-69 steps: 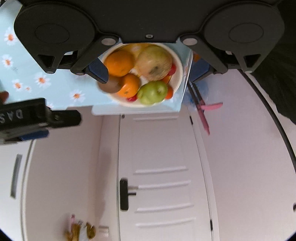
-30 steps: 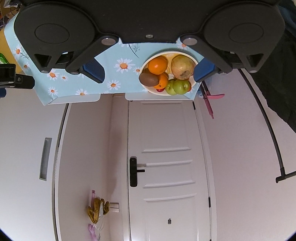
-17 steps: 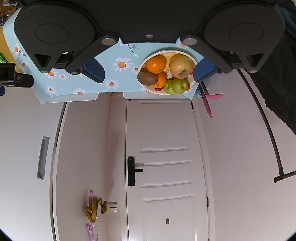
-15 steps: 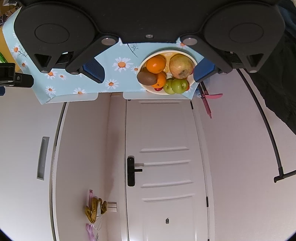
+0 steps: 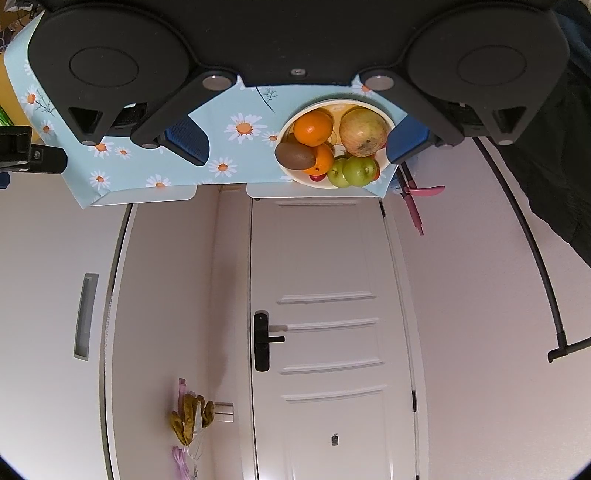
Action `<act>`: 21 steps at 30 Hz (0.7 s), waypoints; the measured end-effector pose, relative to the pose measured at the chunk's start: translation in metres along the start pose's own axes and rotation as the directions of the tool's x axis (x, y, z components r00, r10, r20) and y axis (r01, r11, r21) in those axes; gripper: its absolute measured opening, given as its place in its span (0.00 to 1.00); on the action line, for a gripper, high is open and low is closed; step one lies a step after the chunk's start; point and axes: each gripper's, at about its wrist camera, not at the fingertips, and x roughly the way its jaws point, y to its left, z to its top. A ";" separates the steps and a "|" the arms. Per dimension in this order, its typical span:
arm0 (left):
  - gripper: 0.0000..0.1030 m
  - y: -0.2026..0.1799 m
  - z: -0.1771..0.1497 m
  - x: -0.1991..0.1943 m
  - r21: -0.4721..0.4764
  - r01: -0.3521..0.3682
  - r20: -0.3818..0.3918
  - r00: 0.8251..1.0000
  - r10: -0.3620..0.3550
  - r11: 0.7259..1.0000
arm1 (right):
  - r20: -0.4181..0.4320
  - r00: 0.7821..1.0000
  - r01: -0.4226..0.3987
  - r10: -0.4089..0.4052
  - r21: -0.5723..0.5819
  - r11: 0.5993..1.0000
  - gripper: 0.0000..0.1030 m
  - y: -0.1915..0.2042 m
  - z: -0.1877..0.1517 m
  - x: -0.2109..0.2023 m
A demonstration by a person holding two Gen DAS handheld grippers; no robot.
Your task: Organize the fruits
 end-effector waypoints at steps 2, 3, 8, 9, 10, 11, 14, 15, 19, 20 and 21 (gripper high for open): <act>1.00 0.000 0.000 0.000 0.000 -0.001 0.000 1.000 0.001 1.000 | -0.001 1.000 0.000 0.000 0.001 1.000 1.00 0.000 0.001 0.001; 1.00 0.000 0.000 0.000 0.000 -0.001 0.001 1.000 0.001 1.000 | -0.002 1.000 0.000 0.000 0.001 1.000 1.00 0.000 0.001 0.001; 1.00 -0.002 0.000 0.001 0.000 -0.002 -0.001 1.000 0.002 1.000 | -0.003 1.000 0.001 -0.001 0.000 1.000 1.00 0.000 0.001 0.002; 1.00 -0.002 0.000 0.001 0.000 -0.001 -0.002 1.000 0.001 1.000 | -0.003 1.000 0.001 -0.001 0.000 1.000 1.00 -0.001 0.001 0.002; 1.00 -0.003 0.000 0.001 0.001 -0.001 -0.002 1.000 0.001 1.000 | -0.003 1.000 0.001 -0.001 0.001 1.000 1.00 -0.001 0.001 0.002; 1.00 -0.003 0.000 0.001 0.003 -0.003 -0.002 1.000 0.003 1.000 | -0.003 1.000 0.002 -0.002 0.000 1.000 1.00 -0.001 0.001 0.002; 1.00 -0.003 0.000 0.002 0.005 -0.004 -0.006 1.000 0.004 1.000 | -0.005 1.000 0.003 -0.003 0.001 1.000 1.00 -0.001 0.001 0.003; 1.00 -0.003 0.000 0.003 0.003 -0.003 -0.007 1.000 0.003 1.000 | -0.006 1.000 0.003 -0.003 0.001 1.000 1.00 -0.002 0.001 0.004; 1.00 -0.002 0.001 0.002 -0.003 0.003 -0.004 1.000 -0.003 1.000 | -0.007 1.000 0.002 -0.002 0.001 1.000 1.00 -0.002 0.000 0.004; 1.00 -0.002 0.000 0.002 -0.002 0.001 -0.001 1.000 -0.001 1.000 | -0.007 1.000 0.001 -0.001 0.001 1.000 1.00 -0.002 0.001 0.004; 1.00 -0.002 0.000 0.002 -0.001 -0.002 -0.001 1.000 0.002 1.000 | -0.007 1.000 0.002 -0.002 0.002 1.000 1.00 -0.003 0.001 0.004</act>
